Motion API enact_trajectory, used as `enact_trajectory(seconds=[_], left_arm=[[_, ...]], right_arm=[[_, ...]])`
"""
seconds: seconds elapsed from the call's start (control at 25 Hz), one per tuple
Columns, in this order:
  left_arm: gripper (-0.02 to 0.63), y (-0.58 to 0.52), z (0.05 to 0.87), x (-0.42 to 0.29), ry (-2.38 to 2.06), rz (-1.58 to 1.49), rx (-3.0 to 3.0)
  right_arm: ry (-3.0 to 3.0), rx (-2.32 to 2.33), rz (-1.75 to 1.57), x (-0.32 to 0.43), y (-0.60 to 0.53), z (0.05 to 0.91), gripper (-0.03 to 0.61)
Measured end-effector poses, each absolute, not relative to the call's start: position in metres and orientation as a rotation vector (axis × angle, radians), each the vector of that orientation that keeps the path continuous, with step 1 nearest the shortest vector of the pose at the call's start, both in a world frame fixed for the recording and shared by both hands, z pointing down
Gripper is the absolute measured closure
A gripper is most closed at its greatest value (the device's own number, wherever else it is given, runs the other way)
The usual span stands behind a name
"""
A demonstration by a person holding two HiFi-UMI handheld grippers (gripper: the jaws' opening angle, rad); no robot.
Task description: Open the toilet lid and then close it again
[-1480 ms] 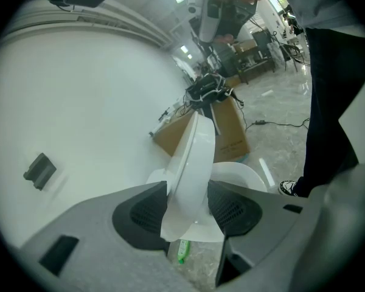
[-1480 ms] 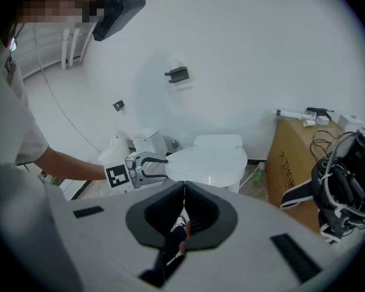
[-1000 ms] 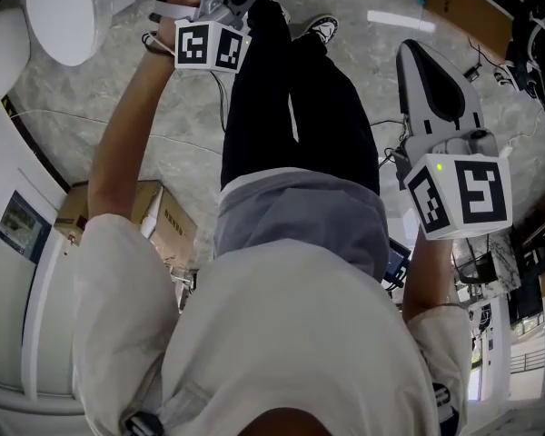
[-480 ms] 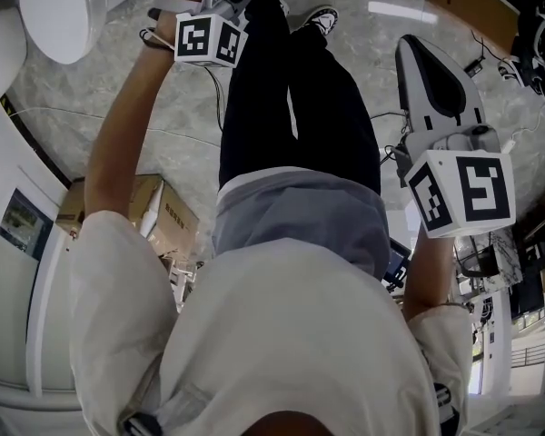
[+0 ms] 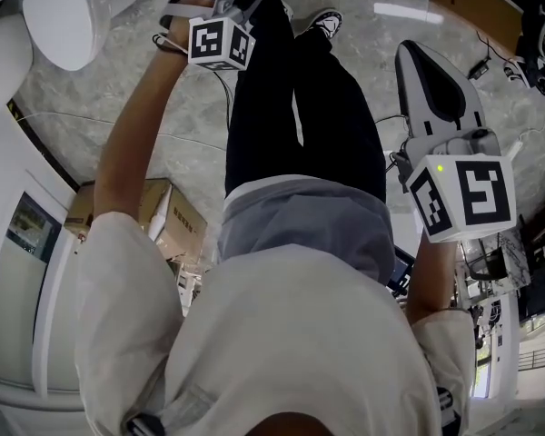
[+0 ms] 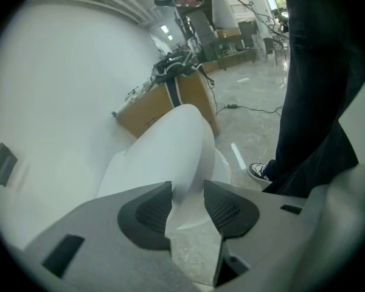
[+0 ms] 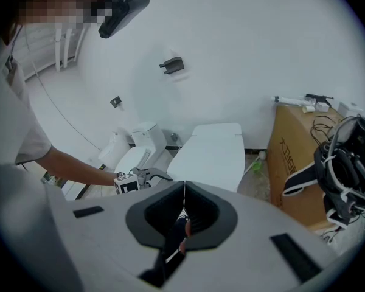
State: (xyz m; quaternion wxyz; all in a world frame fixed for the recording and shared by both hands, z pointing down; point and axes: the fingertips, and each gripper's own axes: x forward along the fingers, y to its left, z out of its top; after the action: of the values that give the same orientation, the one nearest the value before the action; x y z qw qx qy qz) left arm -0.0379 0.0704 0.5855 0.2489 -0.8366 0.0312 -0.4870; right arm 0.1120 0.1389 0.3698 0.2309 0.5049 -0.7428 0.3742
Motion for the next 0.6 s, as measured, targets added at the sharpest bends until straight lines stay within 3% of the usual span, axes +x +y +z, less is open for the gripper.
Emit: enact_trajectory(seconds=[0.6], left_arm=[[0.459,0.084,0.643,-0.041,0.074,-1.498,-2.259]], right_arm=[[-2.013,1.376,1.069,0.116,0.148,0.387,0.568]])
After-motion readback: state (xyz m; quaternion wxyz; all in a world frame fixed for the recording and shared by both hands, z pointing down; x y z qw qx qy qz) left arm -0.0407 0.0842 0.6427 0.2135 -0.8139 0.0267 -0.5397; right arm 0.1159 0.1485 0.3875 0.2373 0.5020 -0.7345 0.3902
